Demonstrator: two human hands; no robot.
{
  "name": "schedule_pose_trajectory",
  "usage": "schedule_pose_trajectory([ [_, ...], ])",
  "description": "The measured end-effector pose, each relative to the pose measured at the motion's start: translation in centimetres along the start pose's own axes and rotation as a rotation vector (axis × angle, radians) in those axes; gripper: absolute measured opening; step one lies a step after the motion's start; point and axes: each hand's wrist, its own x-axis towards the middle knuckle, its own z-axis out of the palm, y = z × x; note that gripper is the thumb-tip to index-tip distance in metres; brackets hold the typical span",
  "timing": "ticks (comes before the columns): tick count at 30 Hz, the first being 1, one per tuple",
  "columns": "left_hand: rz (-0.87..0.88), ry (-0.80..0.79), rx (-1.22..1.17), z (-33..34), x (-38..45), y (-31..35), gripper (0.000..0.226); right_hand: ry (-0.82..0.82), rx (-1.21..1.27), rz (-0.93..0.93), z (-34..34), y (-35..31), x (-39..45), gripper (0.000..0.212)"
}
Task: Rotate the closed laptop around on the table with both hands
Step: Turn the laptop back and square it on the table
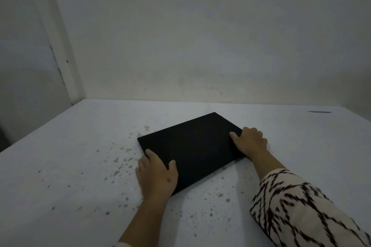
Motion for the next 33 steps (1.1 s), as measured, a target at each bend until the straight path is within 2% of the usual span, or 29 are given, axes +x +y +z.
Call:
schedule_pose_trajectory([
  [6,0.011,-0.043,-0.039,-0.3,0.6,-0.2,0.080,-0.095,0.016,0.063,-0.4,-0.6,0.4,0.070],
  [14,0.056,-0.086,-0.145,-0.7,2.5,-0.7,0.079,-0.044,0.113,0.107,-0.9,0.5,-0.9,0.073],
  [19,0.085,-0.150,-0.169,-1.2,3.4,-0.7,0.078,-0.026,0.173,0.151,-1.1,1.2,-2.0,0.067],
  [33,0.278,-0.333,-0.178,-2.8,4.8,-1.2,0.078,0.030,0.241,0.279,-1.8,2.8,-6.6,0.064],
])
